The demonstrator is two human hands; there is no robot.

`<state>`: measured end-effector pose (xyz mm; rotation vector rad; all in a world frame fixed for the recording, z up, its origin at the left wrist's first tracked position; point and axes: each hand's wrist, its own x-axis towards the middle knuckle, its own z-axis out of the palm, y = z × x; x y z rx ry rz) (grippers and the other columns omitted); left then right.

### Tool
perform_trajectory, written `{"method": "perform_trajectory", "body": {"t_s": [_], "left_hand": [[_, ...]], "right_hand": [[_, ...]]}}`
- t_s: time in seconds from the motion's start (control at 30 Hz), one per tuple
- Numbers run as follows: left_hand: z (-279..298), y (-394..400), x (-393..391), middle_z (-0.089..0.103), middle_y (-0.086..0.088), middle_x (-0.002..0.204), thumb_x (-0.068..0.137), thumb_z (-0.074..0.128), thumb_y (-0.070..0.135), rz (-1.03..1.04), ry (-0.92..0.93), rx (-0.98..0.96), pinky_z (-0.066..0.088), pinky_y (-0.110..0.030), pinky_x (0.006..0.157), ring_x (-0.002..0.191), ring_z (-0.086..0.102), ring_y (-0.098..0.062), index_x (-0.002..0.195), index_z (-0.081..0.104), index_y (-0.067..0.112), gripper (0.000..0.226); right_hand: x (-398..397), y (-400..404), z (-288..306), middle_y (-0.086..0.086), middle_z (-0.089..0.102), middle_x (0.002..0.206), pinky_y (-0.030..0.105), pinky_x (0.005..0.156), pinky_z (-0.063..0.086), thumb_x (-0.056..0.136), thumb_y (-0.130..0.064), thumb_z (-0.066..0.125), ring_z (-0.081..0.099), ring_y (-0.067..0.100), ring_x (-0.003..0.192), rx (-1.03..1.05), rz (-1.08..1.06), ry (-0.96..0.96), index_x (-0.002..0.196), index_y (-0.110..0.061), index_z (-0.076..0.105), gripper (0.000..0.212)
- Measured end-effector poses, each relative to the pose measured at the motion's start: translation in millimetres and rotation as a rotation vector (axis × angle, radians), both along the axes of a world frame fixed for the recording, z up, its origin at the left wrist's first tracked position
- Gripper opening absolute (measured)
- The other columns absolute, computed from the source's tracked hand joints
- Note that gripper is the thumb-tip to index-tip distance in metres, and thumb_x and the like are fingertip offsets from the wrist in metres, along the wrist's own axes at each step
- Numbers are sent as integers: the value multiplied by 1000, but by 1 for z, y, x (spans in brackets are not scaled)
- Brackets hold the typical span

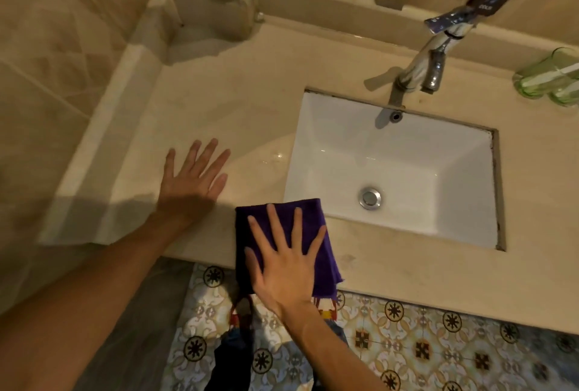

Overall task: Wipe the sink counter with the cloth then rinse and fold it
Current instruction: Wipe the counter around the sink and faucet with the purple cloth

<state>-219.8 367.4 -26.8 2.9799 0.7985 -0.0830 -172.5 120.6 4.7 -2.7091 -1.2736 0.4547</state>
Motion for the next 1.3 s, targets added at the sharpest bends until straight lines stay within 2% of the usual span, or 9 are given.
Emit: {"method": "perform_trajectory", "body": {"t_s": [0.03, 0.1, 0.27, 0.47, 0.57, 0.73, 1.1, 1.3], "left_hand": [[-3, 1, -1, 24, -3, 167, 107, 30, 39, -23, -37, 50, 17, -61, 122, 154, 25, -28, 158, 28, 29, 52], [-3, 4, 0, 28, -3, 166, 106, 32, 40, -31, -64, 49, 17, -62, 121, 152, 29, -29, 157, 32, 28, 52], [1, 6, -3, 20, 2, 169, 106, 29, 44, -52, -41, 11, 16, -61, 121, 155, 22, -26, 159, 26, 32, 54], [6, 0, 0, 15, 5, 170, 105, 29, 44, 6, -35, -36, 13, -61, 122, 157, 12, -23, 159, 23, 34, 55], [8, 2, 0, 16, 3, 169, 105, 32, 45, -9, -29, -21, 16, -61, 121, 156, 18, -25, 159, 23, 33, 57], [7, 4, 2, 17, 5, 169, 102, 34, 47, 4, -7, -79, 17, -62, 121, 156, 19, -26, 159, 22, 35, 59], [13, 4, 6, 12, 5, 170, 103, 23, 51, 17, 53, -68, 15, -63, 120, 156, 19, -28, 160, 19, 36, 59], [14, 3, 6, 16, 6, 169, 103, 33, 49, 20, 17, -68, 19, -64, 119, 155, 21, -27, 158, 25, 36, 58]], "right_hand": [[-4, 7, 0, -8, 11, 170, 78, 114, 3, 103, -60, 32, 2, 39, 155, 5, 2, 3, 157, -46, 20, 58], [-9, 16, -3, -8, 13, 169, 76, 114, 7, 103, -58, 34, 5, 37, 156, 1, -9, -13, 157, -46, 20, 58], [-5, 28, -6, -8, 17, 168, 72, 117, 12, 104, -57, 29, 9, 33, 156, -16, -71, -24, 158, -47, 15, 57], [19, 63, -8, -8, 8, 170, 66, 120, 11, 105, -56, 22, -1, 32, 157, -27, -118, -12, 159, -46, 8, 56], [54, 100, -11, -8, 3, 170, 63, 122, 9, 106, -55, 19, -7, 30, 156, 1, -129, -7, 159, -45, 7, 55], [124, 157, -18, -6, 15, 169, 62, 122, 7, 106, -53, 26, 3, 29, 157, 68, -157, -85, 158, -43, 21, 54], [274, 259, -15, -5, 9, 170, 62, 122, -5, 101, -61, 11, 1, 29, 157, 28, -203, -123, 158, -45, 16, 60], [322, 293, -13, -5, 5, 171, 62, 121, -7, 99, -62, 8, -3, 31, 157, -21, -175, -138, 158, -46, 11, 62]]}}
